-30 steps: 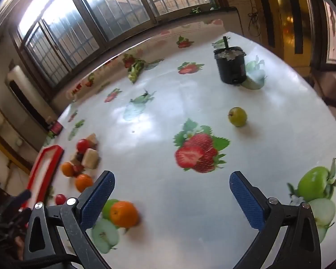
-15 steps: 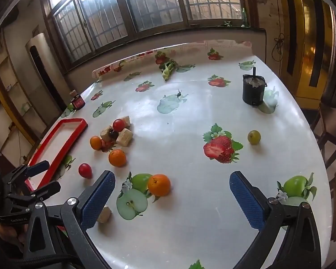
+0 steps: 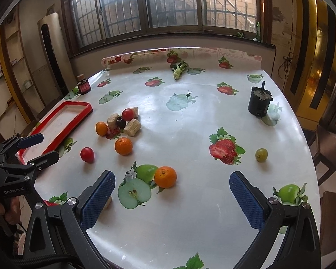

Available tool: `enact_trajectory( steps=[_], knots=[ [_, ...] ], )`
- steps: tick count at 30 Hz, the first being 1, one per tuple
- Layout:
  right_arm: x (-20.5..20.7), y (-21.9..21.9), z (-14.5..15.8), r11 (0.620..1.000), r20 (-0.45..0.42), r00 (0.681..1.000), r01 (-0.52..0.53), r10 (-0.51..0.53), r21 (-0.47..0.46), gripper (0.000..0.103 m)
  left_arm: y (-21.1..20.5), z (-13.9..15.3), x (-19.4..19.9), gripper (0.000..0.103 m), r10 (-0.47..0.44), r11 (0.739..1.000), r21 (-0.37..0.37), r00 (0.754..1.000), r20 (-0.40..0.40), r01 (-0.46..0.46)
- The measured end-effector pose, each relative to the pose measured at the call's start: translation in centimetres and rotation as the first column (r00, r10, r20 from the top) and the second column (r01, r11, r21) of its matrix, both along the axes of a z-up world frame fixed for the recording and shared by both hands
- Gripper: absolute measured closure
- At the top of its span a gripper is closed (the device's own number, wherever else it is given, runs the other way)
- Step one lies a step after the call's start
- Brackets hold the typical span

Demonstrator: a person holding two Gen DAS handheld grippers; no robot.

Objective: Organize fruits
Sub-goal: 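Move the left tool toward the beige cork piece on the table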

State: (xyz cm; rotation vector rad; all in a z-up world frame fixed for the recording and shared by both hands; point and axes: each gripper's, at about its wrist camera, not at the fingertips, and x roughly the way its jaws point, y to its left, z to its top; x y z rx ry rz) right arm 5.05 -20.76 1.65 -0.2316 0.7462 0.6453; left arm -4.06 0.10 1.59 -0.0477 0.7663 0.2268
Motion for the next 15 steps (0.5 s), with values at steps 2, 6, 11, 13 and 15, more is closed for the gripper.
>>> enact_trajectory(
  steps=[2, 6, 11, 13, 15],
  knots=[
    [-0.5, 0.3, -0.1, 1.0, 0.009, 1.0, -0.026, 0.026, -0.004, 0.0, 0.0, 0.0, 0.0, 0.021, 0.002, 1.0, 0.004, 1.0, -0.001, -0.002],
    [-1.4, 1.1, -0.3, 0.998, 0.042, 0.998, -0.043, 0.044, -0.038, 0.0, 0.1, -0.3, 0.0, 0.021, 0.002, 1.0, -0.001, 1.0, -0.014, -0.002],
    [-1.7, 1.9, -0.8, 0.995, 0.069, 0.997, -0.028, 0.035, -0.093, 0.0, 0.1, -1.1, -0.2, 0.021, -0.005, 0.999, -0.033, 0.999, -0.032, 0.004],
    [-1.6, 1.9, -1.0, 0.994, 0.076, 0.997, -0.012, 0.021, -0.113, 0.0, -0.1, -1.2, -0.3, 0.021, -0.007, 0.999, -0.036, 1.0, -0.026, 0.006],
    [-1.5, 1.8, -1.1, 0.993, 0.078, 0.997, -0.008, 0.017, -0.118, 0.0, -0.1, -1.3, -0.3, 0.021, -0.007, 0.999, -0.04, 1.0, -0.027, 0.006]
  ],
)
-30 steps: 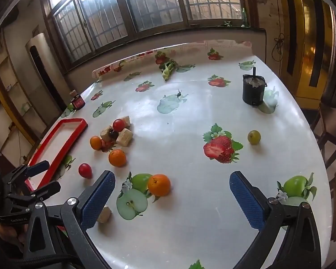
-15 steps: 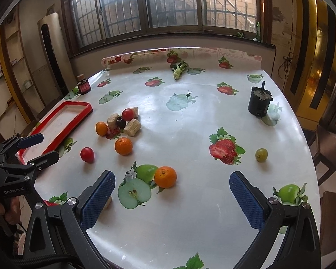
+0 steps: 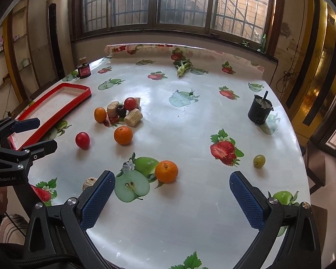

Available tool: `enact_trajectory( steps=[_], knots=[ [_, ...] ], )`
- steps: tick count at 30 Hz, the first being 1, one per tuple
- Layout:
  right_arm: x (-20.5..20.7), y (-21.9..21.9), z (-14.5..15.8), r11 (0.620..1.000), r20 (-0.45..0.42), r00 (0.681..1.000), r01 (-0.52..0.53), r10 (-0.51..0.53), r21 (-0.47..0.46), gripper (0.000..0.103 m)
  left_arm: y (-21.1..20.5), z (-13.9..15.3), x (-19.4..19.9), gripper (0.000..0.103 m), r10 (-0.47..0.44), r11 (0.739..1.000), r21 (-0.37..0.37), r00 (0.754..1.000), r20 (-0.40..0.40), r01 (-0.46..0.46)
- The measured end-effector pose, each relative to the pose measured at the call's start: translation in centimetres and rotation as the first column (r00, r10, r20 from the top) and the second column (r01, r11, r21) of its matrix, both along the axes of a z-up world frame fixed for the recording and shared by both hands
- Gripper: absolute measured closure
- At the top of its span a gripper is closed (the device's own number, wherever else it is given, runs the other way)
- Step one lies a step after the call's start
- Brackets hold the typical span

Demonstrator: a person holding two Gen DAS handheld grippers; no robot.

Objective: Organize fruits
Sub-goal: 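Move the left tool toward the beige cork piece on the table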

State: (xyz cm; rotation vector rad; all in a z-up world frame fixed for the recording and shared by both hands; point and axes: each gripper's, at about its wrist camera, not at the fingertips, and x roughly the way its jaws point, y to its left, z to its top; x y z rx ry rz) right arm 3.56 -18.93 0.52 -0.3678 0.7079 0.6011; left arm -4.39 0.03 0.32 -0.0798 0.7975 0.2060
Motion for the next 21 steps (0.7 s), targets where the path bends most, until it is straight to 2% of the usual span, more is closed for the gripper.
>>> enact_trajectory(
  steps=[4, 12, 21],
  knots=[
    [0.0, -0.4, 0.0, 1.0, -0.016, 1.0, -0.016, 0.016, 0.022, 0.0, 0.1, 0.1, -0.1, 0.021, 0.0, 1.0, -0.013, 1.0, 0.005, 0.0],
    [-0.4, -0.5, 0.5, 1.0, 0.011, 1.0, -0.023, 0.023, 0.019, 0.0, -0.4, 0.8, -0.6, 0.021, -0.012, 1.0, -0.015, 0.999, 0.033, 0.013],
    [-0.9, -1.1, 1.4, 0.998, 0.025, 0.998, -0.051, 0.049, 0.049, 0.0, -1.3, 0.6, -0.6, 0.021, -0.044, 0.998, -0.035, 0.999, 0.025, 0.044]
  ],
)
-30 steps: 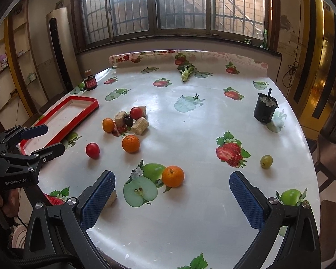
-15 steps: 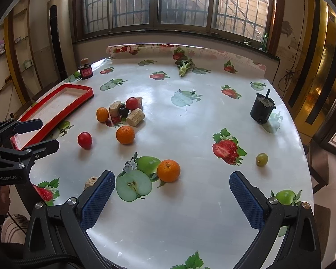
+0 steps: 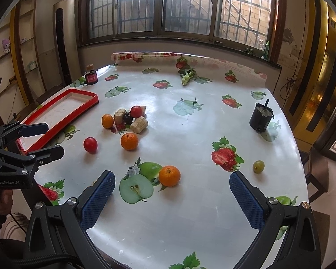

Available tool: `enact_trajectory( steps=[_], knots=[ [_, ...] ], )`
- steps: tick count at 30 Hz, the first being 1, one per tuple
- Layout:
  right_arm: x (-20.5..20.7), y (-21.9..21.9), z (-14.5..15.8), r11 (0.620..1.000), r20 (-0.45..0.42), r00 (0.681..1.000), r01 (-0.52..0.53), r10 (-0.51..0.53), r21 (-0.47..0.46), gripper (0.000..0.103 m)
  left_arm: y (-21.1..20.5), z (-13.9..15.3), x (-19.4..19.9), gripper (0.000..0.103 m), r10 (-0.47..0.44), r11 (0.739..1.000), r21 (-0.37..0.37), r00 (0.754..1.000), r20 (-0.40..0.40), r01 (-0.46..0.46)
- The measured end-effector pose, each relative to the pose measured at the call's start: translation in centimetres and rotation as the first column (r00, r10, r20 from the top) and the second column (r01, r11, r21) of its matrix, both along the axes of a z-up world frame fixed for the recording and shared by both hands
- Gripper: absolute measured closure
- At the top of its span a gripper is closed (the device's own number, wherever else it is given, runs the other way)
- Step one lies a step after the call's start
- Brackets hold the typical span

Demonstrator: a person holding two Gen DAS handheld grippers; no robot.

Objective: Organize fruits
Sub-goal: 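Move the left tool toward the beige cork piece on the table, then grasp the beige cork piece with the left tool while the right tool grasps an orange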

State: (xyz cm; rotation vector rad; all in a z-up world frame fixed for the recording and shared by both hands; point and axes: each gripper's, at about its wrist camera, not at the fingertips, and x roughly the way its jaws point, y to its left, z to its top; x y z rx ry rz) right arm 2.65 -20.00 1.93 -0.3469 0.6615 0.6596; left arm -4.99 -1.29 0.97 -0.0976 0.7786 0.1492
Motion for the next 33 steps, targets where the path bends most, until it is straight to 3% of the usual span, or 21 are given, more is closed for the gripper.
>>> enact_trajectory(
  steps=[18, 24, 27, 29, 30, 33],
  knots=[
    [2.3, -2.4, -1.2, 0.997, -0.066, 0.997, 0.037, -0.033, 0.067, 0.0, -4.1, -2.8, 1.6, 0.021, -0.143, 0.988, -0.071, 0.987, -0.078, 0.137],
    [4.0, -3.3, -2.7, 0.991, -0.156, 0.988, 0.037, -0.017, 0.126, 0.004, -4.7, -4.8, 3.1, 0.021, -0.169, 0.982, -0.107, 0.978, -0.12, 0.156],
    [4.2, -2.5, -3.9, 0.994, -0.183, 0.983, 0.025, -0.005, 0.107, 0.01, -4.6, -5.9, 4.0, 0.036, -0.18, 0.978, -0.137, 0.972, -0.151, 0.16],
    [4.4, -2.0, -4.6, 0.994, -0.205, 0.979, 0.008, 0.015, 0.11, 0.016, -4.6, -6.8, 4.6, 0.061, -0.191, 0.973, -0.161, 0.964, -0.183, 0.163],
    [4.6, -1.7, -4.9, 0.994, -0.216, 0.976, 0.002, 0.022, 0.108, 0.019, -4.6, -7.4, 4.8, 0.068, -0.195, 0.972, -0.17, 0.961, -0.199, 0.162],
    [5.1, -0.5, -5.8, 0.995, -0.234, 0.972, -0.01, 0.032, 0.095, 0.024, -4.2, -7.2, 4.7, 0.071, -0.198, 0.972, -0.166, 0.963, -0.184, 0.168]
  ],
)
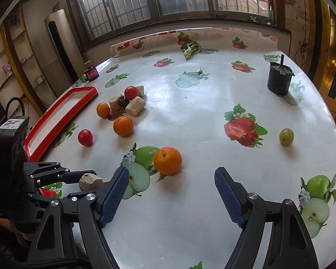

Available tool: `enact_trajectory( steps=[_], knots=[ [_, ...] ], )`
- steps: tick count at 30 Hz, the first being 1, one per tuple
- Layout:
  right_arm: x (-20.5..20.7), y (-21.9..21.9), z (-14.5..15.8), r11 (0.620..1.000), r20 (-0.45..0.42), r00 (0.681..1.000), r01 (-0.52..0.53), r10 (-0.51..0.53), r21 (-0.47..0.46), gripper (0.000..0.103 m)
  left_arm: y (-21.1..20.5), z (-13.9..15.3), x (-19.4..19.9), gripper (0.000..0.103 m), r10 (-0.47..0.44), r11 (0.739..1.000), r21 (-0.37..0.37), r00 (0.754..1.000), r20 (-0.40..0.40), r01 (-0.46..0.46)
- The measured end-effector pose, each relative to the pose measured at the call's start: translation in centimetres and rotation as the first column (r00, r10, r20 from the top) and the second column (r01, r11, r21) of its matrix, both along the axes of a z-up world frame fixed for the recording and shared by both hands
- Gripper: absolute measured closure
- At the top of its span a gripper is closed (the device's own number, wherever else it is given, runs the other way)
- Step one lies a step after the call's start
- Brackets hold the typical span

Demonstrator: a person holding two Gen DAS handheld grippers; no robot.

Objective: Organize fruits
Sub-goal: 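Grasp the beige cork piece with the left tool while the right tool grasps an orange, then carry the cork piece and orange into the red tray and open both tools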

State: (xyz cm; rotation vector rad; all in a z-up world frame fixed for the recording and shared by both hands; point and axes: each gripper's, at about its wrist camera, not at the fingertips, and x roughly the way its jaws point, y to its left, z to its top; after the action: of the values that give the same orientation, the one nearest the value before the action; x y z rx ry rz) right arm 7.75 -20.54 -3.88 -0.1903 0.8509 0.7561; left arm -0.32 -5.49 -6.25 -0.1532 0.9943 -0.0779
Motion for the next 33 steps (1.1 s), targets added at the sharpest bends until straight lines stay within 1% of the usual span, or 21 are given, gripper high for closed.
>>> enact_trajectory(
  steps=[3, 5, 8, 9, 10, 12, 13, 14, 16, 21, 33],
  knots=[
    [1.0, 1.2, -1.0, 1.0, -0.026, 1.0, -0.005, 0.004, -0.024, 0.03, 0.7, 0.0, -0.3, 0.071, 0.008, 1.0, -0.014, 1.0, -0.003, -0.008],
    [1.5, 2.1, -1.7, 0.999, -0.05, 0.999, -0.017, 0.015, -0.042, 0.04, 1.1, 0.1, -0.5, 0.071, 0.016, 1.0, -0.018, 1.0, -0.006, -0.016],
    [2.2, 3.2, -2.8, 0.996, -0.069, 0.998, -0.02, 0.013, -0.089, 0.048, 1.9, 0.2, -0.8, 0.071, 0.029, 0.999, -0.03, 1.0, -0.003, -0.029],
    [2.3, 3.5, -3.1, 0.995, -0.074, 0.997, -0.022, 0.015, -0.1, 0.048, 2.1, 0.3, -0.9, 0.072, 0.033, 0.999, -0.032, 0.999, -0.002, -0.033],
    [2.2, 3.8, -3.1, 0.994, -0.055, 0.998, -0.021, 0.015, -0.104, 0.049, 2.3, 0.4, -1.0, 0.072, 0.037, 0.999, -0.035, 0.999, 0.001, -0.037],
    [2.3, 4.1, -3.2, 0.992, -0.041, 0.999, -0.017, 0.012, -0.127, 0.054, 2.7, 0.7, -1.2, 0.072, 0.047, 0.998, -0.04, 0.999, 0.007, -0.047],
    [2.3, 4.2, -3.2, 0.991, -0.044, 0.999, -0.017, 0.012, -0.131, 0.064, 2.9, 0.8, -1.4, 0.072, 0.051, 0.998, -0.041, 0.999, 0.011, -0.051],
    [2.3, 4.2, -3.1, 0.992, -0.05, 0.999, -0.014, 0.008, -0.127, 0.067, 3.1, 1.0, -1.5, 0.072, 0.055, 0.998, -0.041, 0.998, 0.016, -0.054],
    [2.2, 4.2, -2.9, 0.993, -0.064, 0.998, -0.015, 0.007, -0.119, 0.067, 3.5, 1.3, -2.0, 0.071, 0.063, 0.997, -0.041, 0.998, 0.027, -0.062],
    [0.4, 5.0, -1.8, 0.995, -0.062, 0.997, -0.043, 0.037, -0.09, 0.067, 5.2, 2.0, -3.0, 0.071, 0.097, 0.994, -0.049, 0.994, 0.046, -0.095],
    [-3.8, 10.0, 0.6, 0.984, -0.034, 0.986, -0.167, 0.165, -0.058, 0.067, 9.1, 3.0, -5.7, 0.071, 0.184, 0.983, -0.04, 0.98, 0.078, -0.181]
  ],
)
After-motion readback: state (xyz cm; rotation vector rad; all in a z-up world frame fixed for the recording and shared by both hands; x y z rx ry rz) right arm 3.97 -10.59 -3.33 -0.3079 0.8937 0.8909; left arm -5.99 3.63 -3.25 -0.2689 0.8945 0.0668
